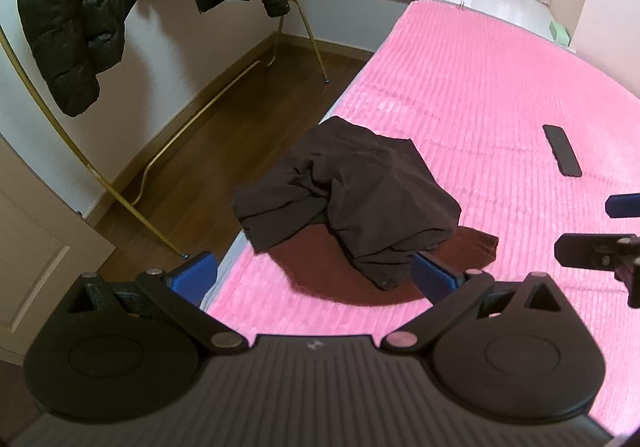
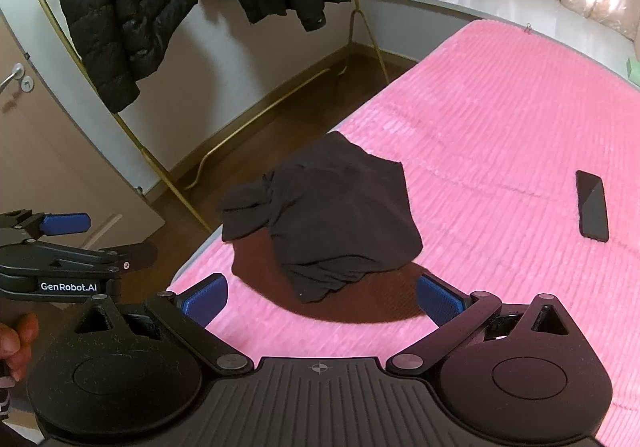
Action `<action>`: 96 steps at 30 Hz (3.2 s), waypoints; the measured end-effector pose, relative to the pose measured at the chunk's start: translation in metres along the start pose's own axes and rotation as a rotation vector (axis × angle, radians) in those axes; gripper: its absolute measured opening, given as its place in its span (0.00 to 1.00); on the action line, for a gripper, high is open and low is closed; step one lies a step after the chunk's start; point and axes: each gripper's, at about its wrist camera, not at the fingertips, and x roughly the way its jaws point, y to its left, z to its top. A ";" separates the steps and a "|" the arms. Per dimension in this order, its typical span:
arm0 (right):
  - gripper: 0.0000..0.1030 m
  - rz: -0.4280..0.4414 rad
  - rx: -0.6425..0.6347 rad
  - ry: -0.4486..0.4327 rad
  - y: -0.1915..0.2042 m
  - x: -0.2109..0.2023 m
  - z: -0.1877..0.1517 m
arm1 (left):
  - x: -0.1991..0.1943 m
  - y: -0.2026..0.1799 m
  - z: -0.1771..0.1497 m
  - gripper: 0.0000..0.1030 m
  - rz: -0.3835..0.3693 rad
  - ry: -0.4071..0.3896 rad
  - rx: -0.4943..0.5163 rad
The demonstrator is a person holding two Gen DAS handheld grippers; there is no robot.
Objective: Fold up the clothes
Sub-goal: 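Move both grippers toward the crumpled black shirt on the bed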
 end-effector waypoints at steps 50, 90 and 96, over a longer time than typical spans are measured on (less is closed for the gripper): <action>1.00 -0.006 0.002 0.020 0.001 0.004 -0.011 | 0.002 0.002 -0.003 0.99 -0.036 0.034 -0.023; 1.00 -0.095 -0.238 0.029 0.031 0.013 -0.007 | 0.000 0.006 -0.007 0.99 -0.001 0.043 -0.033; 1.00 -0.011 -0.271 0.005 0.043 0.020 -0.004 | -0.011 0.018 -0.010 0.99 0.056 0.036 -0.066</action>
